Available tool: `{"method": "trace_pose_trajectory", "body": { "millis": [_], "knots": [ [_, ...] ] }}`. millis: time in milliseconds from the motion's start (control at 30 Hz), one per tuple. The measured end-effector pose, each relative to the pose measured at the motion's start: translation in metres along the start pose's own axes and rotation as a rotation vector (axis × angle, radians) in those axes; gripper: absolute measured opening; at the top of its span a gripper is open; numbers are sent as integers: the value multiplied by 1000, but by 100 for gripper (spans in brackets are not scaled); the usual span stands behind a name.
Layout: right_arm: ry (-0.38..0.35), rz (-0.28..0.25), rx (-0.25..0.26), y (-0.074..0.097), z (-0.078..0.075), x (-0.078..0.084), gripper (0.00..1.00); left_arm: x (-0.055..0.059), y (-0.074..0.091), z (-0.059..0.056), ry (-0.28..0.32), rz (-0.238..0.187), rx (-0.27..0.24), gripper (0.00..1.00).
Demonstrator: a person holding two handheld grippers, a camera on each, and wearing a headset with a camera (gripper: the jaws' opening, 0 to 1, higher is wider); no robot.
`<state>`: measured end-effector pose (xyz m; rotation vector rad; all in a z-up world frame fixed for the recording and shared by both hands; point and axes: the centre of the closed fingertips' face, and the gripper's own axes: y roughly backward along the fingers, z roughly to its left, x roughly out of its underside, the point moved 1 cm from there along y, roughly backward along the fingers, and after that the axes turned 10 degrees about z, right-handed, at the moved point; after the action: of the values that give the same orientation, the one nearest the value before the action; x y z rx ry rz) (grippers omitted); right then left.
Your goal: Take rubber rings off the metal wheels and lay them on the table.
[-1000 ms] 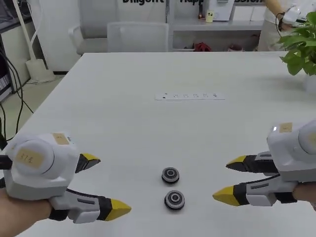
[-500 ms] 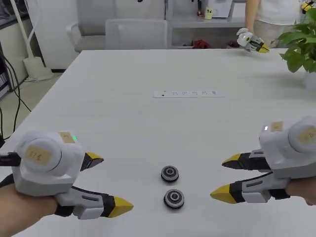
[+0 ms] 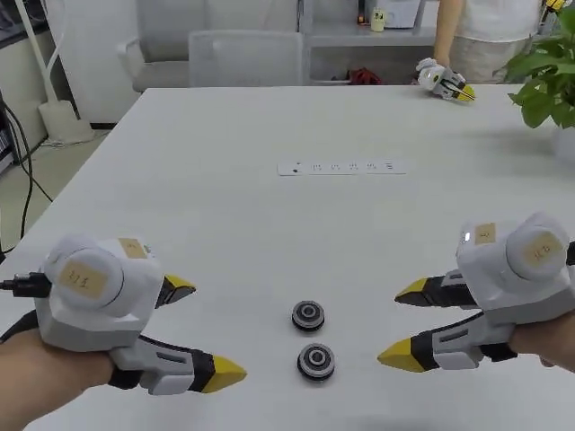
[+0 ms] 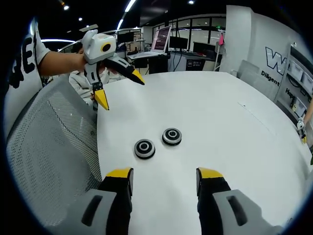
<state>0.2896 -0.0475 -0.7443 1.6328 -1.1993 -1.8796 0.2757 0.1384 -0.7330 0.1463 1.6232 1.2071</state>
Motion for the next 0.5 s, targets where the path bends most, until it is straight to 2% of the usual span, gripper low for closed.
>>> {"method": "trace_pose_trajectory", "body": {
  "millis": [500],
  "knots": [
    [22,18,-36,-9,6,3,50,1,-11,-2,-18,22,23,77]
  ]
}}
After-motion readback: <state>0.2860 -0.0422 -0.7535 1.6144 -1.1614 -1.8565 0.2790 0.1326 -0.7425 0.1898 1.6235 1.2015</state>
